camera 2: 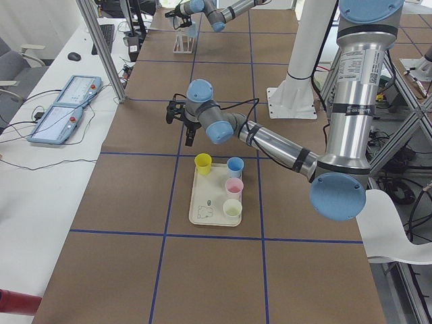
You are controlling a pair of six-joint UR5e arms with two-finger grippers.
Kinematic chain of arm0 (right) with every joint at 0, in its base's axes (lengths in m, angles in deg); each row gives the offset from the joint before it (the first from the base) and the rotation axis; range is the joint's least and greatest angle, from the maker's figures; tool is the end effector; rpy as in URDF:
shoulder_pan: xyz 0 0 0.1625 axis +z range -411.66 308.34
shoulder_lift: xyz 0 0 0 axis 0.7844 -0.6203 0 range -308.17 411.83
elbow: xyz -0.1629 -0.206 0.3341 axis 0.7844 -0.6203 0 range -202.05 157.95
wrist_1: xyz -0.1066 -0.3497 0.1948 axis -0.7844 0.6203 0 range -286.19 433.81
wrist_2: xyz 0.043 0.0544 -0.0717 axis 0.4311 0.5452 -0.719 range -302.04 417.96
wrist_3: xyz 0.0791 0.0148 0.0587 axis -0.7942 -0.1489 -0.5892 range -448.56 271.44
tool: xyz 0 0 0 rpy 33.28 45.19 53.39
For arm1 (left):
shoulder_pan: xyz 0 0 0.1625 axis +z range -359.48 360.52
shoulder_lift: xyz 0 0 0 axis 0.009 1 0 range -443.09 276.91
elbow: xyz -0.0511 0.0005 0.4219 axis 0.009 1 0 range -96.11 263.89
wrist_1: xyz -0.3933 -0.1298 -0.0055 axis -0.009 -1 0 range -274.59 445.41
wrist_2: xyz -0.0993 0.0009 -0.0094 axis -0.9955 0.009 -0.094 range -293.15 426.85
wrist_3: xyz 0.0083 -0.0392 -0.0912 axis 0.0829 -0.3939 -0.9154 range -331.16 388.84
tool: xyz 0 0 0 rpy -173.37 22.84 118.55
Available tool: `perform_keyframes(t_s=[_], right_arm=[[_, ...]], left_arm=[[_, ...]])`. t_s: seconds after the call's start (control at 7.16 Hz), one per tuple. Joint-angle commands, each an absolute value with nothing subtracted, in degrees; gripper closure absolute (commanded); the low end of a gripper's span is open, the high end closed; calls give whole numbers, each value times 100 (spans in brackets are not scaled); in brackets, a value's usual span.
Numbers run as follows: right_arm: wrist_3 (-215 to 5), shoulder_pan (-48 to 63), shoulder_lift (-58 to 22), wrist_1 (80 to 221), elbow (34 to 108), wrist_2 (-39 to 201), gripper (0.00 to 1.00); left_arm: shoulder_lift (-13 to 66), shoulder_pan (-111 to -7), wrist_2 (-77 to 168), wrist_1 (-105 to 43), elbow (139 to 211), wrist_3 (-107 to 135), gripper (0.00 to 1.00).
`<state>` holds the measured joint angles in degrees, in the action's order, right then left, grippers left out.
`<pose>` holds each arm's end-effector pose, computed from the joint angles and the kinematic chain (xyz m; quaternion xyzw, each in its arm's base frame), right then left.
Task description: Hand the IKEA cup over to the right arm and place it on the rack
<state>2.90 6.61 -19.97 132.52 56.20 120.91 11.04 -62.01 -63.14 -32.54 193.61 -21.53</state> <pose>-0.1929 -0.6515 0.5313 0.1625 0.3484 -0.7733 0.5042 0.1743 -0.4853 0.3967 0.1261 0.4972 -0.0213 0.8582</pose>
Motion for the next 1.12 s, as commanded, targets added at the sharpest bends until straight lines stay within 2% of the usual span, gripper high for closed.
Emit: perform_keyframes(t_s=[0.0,0.28,0.42,0.7,0.84,0.98], right_arm=[[214,582,-2015,13252,5608,12009,61],[214,538,-2033,13261,5599,12009,55],[214,521,-2033,13261,5608,12009,48],[223,512,-2033,13261,5617,12018,27],[231,512,-2033,13261,5643,12027,21],[223,512,-2033,13261,5652,12027,2]], left_arm=[[1104,-6197,-6314,-3254,19349,-2153,0],[1104,-6189,-6314,-3254,19340,-2153,0],[1104,-6197,-6314,-3254,19340,-2153,0],[1104,-6189,-6314,-3254,19340,-2153,0],[1113,-6189,-6314,-3254,19340,-2153,0],[1113,-6189,-6314,-3254,19340,-2161,0]])
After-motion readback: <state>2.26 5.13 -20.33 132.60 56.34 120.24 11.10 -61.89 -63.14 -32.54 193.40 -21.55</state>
